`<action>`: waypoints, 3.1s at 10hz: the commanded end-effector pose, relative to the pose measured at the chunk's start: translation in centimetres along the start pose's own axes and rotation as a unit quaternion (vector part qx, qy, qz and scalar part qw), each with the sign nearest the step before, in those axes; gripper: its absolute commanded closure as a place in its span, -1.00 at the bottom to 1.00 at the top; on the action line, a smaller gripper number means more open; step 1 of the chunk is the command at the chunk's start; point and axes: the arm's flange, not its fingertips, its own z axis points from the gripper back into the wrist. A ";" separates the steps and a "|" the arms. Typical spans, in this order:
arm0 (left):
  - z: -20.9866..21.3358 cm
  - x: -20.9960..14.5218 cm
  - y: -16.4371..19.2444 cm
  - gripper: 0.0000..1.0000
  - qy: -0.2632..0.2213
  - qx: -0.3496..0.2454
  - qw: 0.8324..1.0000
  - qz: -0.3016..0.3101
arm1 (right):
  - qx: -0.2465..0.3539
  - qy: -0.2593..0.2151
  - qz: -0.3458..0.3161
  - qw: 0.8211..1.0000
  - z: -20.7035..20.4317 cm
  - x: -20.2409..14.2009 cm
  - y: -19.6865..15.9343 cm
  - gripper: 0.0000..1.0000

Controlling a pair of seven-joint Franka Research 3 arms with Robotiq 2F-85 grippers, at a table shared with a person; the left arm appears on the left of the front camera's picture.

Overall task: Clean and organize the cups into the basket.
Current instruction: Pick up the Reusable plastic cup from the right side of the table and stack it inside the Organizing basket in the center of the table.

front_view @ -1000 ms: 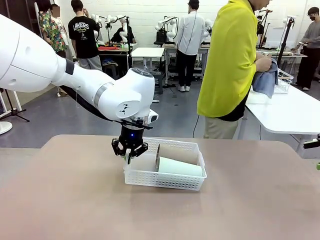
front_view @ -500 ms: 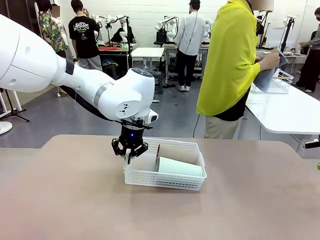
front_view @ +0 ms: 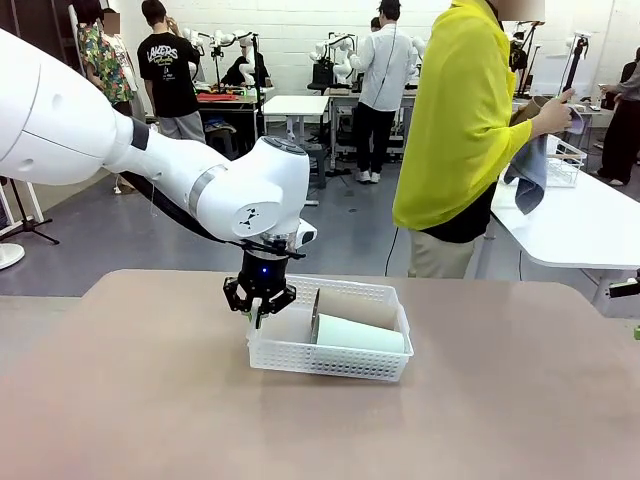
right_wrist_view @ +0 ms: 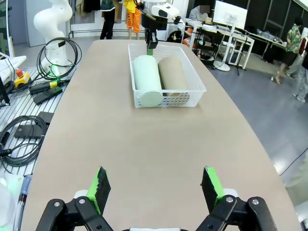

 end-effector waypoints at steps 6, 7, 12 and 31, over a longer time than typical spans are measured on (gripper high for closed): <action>-0.2 -0.1 0.1 1.00 0.001 0.003 1.000 -0.002 | 0.004 0.002 -0.005 1.000 -0.1 0.2 0.4 -1.00; -0.2 -0.1 0.1 1.00 0.001 0.003 1.000 -0.002 | 0.004 0.002 -0.005 1.000 -0.1 0.2 0.4 -1.00; -0.2 -0.1 0.1 1.00 0.001 0.003 1.000 -0.002 | 0.004 0.002 -0.005 1.000 -0.1 0.2 0.4 -1.00; -0.2 -0.1 0.1 1.00 0.001 0.003 1.000 -0.002 | 0.078 0.040 -0.021 0.996 -11.2 -4.1 -1.6 -1.00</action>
